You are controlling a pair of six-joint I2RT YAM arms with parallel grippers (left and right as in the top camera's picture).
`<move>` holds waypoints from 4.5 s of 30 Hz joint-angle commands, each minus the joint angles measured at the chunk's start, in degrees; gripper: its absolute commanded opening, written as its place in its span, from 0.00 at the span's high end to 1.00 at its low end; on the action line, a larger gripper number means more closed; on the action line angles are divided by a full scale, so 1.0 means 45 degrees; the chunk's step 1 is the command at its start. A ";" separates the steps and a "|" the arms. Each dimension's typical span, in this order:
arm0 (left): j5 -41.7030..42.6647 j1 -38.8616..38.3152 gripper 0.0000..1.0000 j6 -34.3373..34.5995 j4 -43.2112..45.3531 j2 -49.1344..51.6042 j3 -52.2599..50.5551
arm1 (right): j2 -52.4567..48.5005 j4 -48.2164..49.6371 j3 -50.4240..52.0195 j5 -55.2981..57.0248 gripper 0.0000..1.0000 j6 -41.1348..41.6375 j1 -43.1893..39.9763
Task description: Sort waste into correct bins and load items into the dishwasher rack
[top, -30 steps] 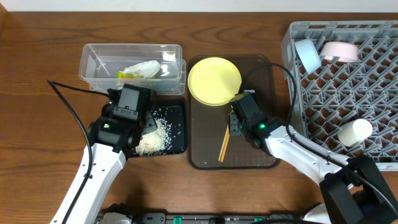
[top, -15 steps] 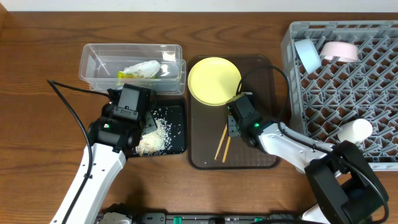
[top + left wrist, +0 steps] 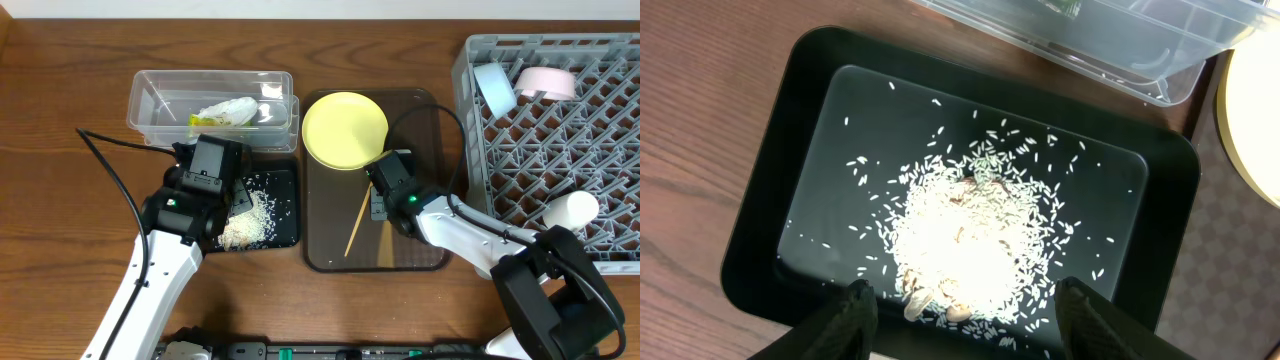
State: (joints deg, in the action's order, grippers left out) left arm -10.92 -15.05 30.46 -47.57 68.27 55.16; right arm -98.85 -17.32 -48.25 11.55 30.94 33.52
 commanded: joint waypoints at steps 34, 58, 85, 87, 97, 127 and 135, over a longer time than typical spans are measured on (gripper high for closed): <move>-0.0248 0.0068 0.40 0.0165 -0.0039 0.0049 0.0087 | 0.2050 -0.5051 -0.3279 -0.2244 0.98 -0.7082 -0.7791; -0.0248 0.0068 0.39 0.0165 0.0010 0.0049 0.0087 | 0.2021 -0.4284 -0.3240 -0.3730 0.56 -0.2730 -0.2380; -0.0248 0.0068 0.39 0.0165 0.0005 0.0049 0.0087 | 0.0121 -0.4983 -0.3235 0.0005 0.99 -0.0452 -0.1753; -0.0248 0.0068 0.39 0.0165 0.0005 0.0049 0.0087 | 0.0996 -0.5022 -0.3283 -0.0015 0.99 -0.1302 -0.2404; -0.0248 0.0068 0.39 0.0165 0.0010 0.0049 0.0087 | 0.4877 -0.4818 -0.3492 -0.0432 0.99 -0.5455 -0.5945; -0.0248 0.0068 0.39 0.0165 0.0010 0.0049 0.0087 | 0.3541 -0.1185 -0.3633 -0.3249 0.54 -0.4235 -0.5367; -0.0243 0.0068 0.39 0.0165 0.0005 0.0049 0.0087 | 0.0549 -0.0189 -0.3633 -0.3245 0.53 -0.3254 -0.3589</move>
State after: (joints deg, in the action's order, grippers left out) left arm -10.92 -15.05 30.46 -47.51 68.27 55.16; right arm -91.72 -18.85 -64.01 -2.39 11.94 15.35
